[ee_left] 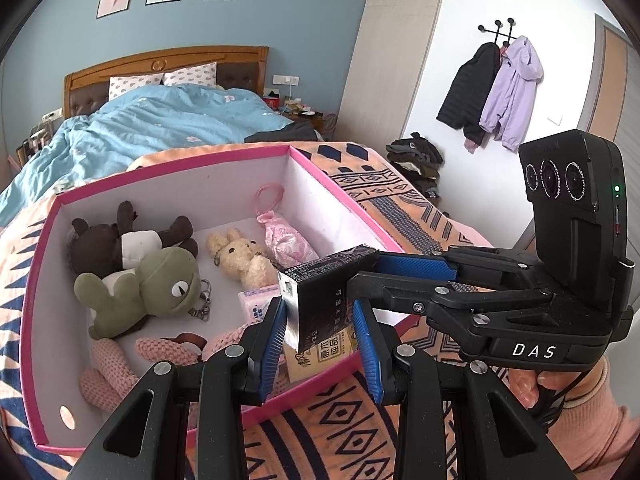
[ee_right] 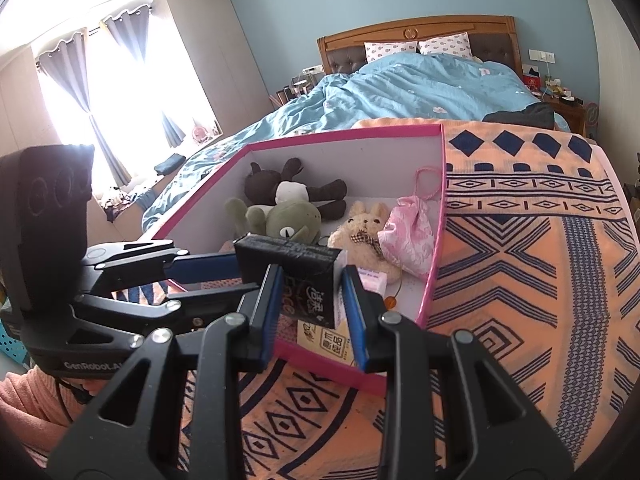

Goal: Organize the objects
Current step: 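Lower the black tissue pack into the box and open the right tool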

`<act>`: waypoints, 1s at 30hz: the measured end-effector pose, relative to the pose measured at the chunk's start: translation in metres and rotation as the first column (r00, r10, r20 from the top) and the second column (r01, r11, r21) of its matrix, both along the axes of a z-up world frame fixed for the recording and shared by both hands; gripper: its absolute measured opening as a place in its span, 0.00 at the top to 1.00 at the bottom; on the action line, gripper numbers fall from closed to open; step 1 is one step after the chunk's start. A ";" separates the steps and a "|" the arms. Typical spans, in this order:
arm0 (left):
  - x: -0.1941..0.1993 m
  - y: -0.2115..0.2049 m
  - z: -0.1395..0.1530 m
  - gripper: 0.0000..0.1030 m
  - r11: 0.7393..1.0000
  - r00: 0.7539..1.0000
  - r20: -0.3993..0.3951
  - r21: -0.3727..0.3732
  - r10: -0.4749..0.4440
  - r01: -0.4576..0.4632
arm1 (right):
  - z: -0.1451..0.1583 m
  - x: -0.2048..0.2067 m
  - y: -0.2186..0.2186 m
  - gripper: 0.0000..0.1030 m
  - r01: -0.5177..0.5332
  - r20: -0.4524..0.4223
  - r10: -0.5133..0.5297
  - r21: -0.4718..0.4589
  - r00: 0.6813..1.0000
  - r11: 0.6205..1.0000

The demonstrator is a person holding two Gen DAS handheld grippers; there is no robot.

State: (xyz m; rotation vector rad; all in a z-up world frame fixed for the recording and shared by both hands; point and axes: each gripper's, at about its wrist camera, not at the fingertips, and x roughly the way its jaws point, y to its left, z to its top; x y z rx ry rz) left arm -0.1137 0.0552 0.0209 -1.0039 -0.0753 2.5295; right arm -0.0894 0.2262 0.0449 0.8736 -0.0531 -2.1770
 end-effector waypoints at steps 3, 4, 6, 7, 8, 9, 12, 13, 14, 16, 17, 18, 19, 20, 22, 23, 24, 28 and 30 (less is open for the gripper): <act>-0.002 -0.001 -0.001 0.67 1.000 1.000 0.004 -0.001 0.001 -0.001 | -0.001 -0.001 -0.001 0.68 0.001 0.003 -0.001 0.007 1.000 1.000; -0.002 -0.001 -0.002 0.67 1.000 1.000 0.005 -0.002 0.001 -0.001 | -0.002 -0.001 -0.002 0.68 0.001 0.004 -0.001 0.010 1.000 1.000; -0.003 -0.001 -0.003 0.67 1.000 1.000 0.009 -0.002 0.002 -0.002 | -0.002 -0.002 -0.003 0.68 0.001 0.005 -0.001 0.014 1.000 1.000; -0.004 -0.002 -0.003 0.67 1.000 1.000 0.012 -0.002 0.003 -0.003 | -0.003 -0.002 -0.004 0.68 0.001 0.007 -0.001 0.018 1.000 1.000; -0.004 -0.002 -0.004 0.67 1.000 1.000 0.013 -0.003 0.004 -0.004 | -0.003 -0.002 -0.004 0.68 0.002 0.008 -0.002 0.020 1.000 1.000; -0.004 -0.002 -0.004 0.67 1.000 1.000 0.016 -0.004 0.006 -0.006 | -0.004 -0.003 -0.005 0.68 0.001 0.009 -0.001 0.023 1.000 1.000; -0.004 -0.003 -0.007 0.67 1.000 1.000 0.024 -0.004 0.009 -0.009 | -0.006 -0.003 -0.007 0.68 0.001 0.012 -0.001 0.033 1.000 0.999; -0.005 -0.003 -0.007 0.67 1.000 1.000 0.026 -0.005 0.009 -0.009 | -0.006 -0.003 -0.007 0.68 0.000 0.013 0.000 0.036 1.000 0.999; -0.005 -0.003 -0.008 0.67 1.000 1.000 0.027 -0.005 0.010 -0.009 | -0.007 -0.003 -0.007 0.68 0.000 0.015 0.000 0.037 1.000 0.999; -0.005 -0.003 -0.008 0.67 1.000 0.999 0.030 -0.005 0.011 -0.011 | -0.008 -0.004 -0.008 0.68 -0.002 0.017 0.001 0.041 1.000 0.999; -0.005 -0.004 -0.009 0.67 1.000 0.999 0.033 -0.004 0.012 -0.012 | -0.008 -0.004 -0.009 0.68 -0.002 0.019 0.001 0.043 1.000 0.999; -0.006 -0.004 -0.009 0.67 1.000 0.999 0.036 -0.004 0.014 -0.014 | -0.008 -0.004 -0.010 0.68 -0.001 0.020 0.000 0.045 1.000 0.999; -0.006 -0.004 -0.010 0.67 1.000 0.999 0.038 -0.005 0.015 -0.014 | -0.009 -0.004 -0.011 0.68 -0.001 0.018 0.000 0.050 1.000 0.999; -0.006 -0.004 -0.010 0.67 1.000 0.999 0.039 -0.007 0.015 -0.015 | -0.009 -0.004 -0.011 0.68 -0.001 0.017 0.001 0.054 1.000 0.999; -0.006 -0.005 -0.011 0.67 1.000 0.999 0.039 -0.007 0.016 -0.015 | -0.010 -0.004 -0.012 0.68 -0.002 0.016 0.001 0.059 1.000 0.998; -0.006 -0.005 -0.011 0.67 1.000 0.999 0.039 -0.006 0.016 -0.016 | -0.010 -0.004 -0.013 0.68 -0.002 0.014 0.001 0.062 1.000 0.998; -0.006 -0.005 -0.011 0.67 1.000 0.999 0.040 -0.006 0.016 -0.016 | -0.010 -0.004 -0.013 0.68 -0.002 0.013 0.002 0.065 1.000 0.998; -0.008 -0.005 -0.013 0.67 1.000 0.999 0.048 -0.013 0.024 -0.023 | -0.010 -0.005 -0.016 0.68 -0.001 0.014 0.000 0.078 1.000 0.997; -0.010 -0.005 -0.014 0.67 0.999 0.998 0.051 -0.017 0.029 -0.029 | -0.010 -0.005 -0.017 0.68 -0.001 0.012 0.000 0.087 1.000 0.996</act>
